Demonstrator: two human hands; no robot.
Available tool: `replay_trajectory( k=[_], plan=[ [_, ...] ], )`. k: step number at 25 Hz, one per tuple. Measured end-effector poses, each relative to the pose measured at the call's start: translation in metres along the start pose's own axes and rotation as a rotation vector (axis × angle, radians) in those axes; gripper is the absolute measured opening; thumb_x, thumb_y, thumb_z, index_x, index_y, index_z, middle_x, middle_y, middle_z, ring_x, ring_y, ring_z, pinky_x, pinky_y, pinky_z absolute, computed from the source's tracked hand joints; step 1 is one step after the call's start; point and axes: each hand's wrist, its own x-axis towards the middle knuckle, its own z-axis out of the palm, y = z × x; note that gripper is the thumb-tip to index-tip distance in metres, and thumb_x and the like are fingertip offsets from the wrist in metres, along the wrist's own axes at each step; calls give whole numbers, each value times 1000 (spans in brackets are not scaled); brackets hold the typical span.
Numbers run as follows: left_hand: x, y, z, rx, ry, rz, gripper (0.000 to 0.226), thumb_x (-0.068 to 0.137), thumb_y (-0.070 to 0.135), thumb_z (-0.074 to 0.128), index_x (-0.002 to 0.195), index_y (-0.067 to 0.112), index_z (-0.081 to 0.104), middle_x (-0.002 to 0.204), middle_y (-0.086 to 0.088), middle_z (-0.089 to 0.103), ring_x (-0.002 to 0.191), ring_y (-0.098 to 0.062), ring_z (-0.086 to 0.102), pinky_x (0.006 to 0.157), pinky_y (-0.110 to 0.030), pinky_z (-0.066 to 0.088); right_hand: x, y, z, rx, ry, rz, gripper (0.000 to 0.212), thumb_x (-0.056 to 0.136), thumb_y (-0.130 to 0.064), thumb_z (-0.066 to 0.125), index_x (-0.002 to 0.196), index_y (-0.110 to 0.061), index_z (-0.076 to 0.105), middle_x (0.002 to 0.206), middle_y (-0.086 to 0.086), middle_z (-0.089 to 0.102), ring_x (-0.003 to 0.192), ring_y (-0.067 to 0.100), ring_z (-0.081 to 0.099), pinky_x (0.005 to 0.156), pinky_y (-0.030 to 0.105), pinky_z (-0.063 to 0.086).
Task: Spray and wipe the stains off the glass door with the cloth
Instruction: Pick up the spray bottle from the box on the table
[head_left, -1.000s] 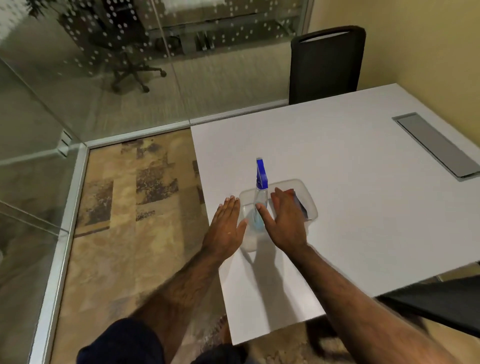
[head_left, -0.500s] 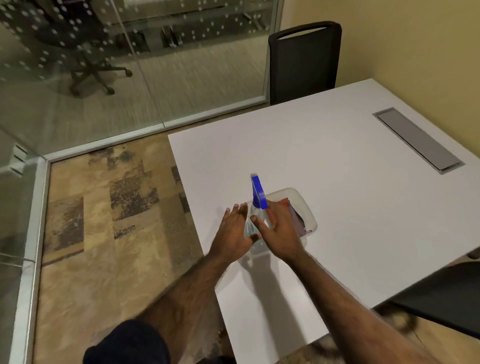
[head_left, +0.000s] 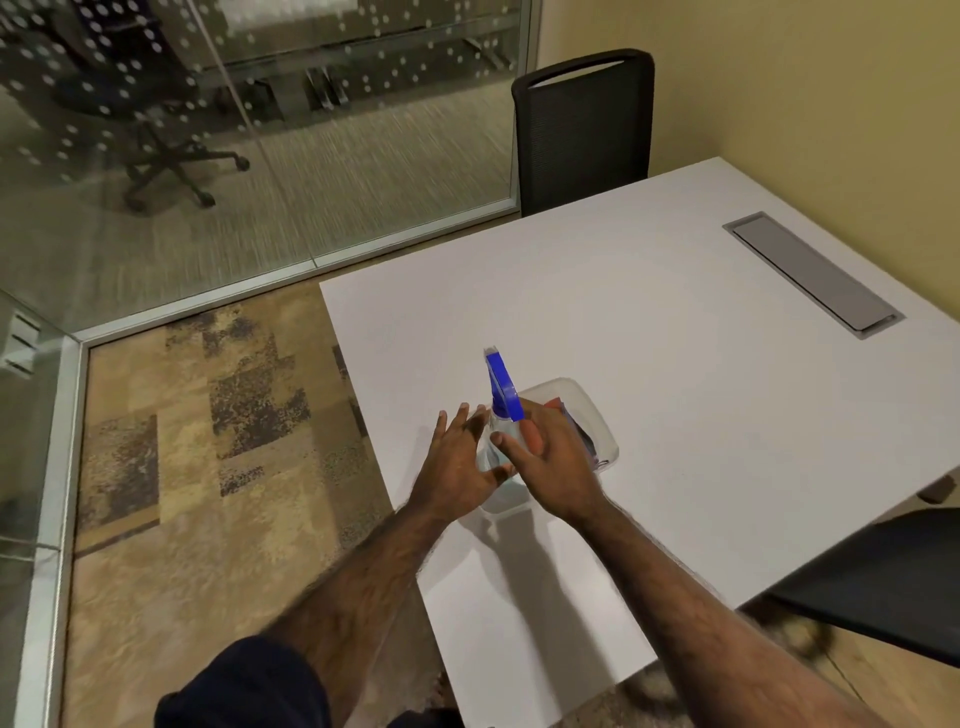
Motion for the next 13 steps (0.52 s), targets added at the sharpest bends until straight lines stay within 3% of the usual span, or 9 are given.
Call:
replay_trajectory(
  k=[4, 7, 9, 11, 12, 13],
  plan=[
    [-3, 6, 2, -88, 44, -7, 98, 92, 67, 66, 167, 20, 24, 173, 0, 34, 165, -15, 15, 133, -36, -6, -4, -15, -16, 54, -40, -28, 54, 100, -50, 67, 149, -25, 63, 142, -3, 72, 129, 17, 64, 113, 44, 52],
    [-21, 24, -13, -51, 137, 12, 92, 92, 55, 74, 164, 16, 31, 171, -7, 36, 163, -26, 23, 136, -47, 7, -8, -24, -25, 114, -49, -76, 56, 100, -52, 63, 149, -26, 61, 140, -6, 72, 126, 16, 67, 111, 46, 56],
    [-42, 35, -22, -196, 143, 94, 76, 93, 48, 75, 156, 15, 47, 164, -12, 46, 157, -33, 34, 132, -55, 20, -14, -29, -31, 140, -68, -122, 50, 101, -50, 64, 147, -29, 61, 139, -9, 71, 126, 13, 66, 111, 44, 55],
    [-64, 51, -29, -614, 308, 112, 47, 105, 52, 49, 133, 22, 72, 142, -6, 69, 139, -30, 59, 116, -57, 47, -23, -36, -38, 180, -98, -170, 40, 102, -45, 67, 141, -34, 62, 137, -13, 70, 126, 10, 66, 109, 39, 55],
    [-72, 54, -31, -816, 372, 67, 55, 112, 50, 32, 123, 23, 78, 133, -4, 74, 128, -28, 69, 104, -54, 58, -28, -39, -42, 190, -115, -193, 35, 103, -41, 69, 138, -37, 62, 135, -15, 70, 124, 7, 65, 106, 33, 54],
    [-81, 64, -33, -855, 396, 28, 64, 115, 46, 22, 119, 22, 80, 131, -5, 75, 121, -26, 73, 97, -50, 62, -34, -43, -46, 193, -131, -216, 33, 105, -38, 70, 136, -39, 60, 134, -16, 68, 123, 2, 64, 102, 25, 52]
  ],
)
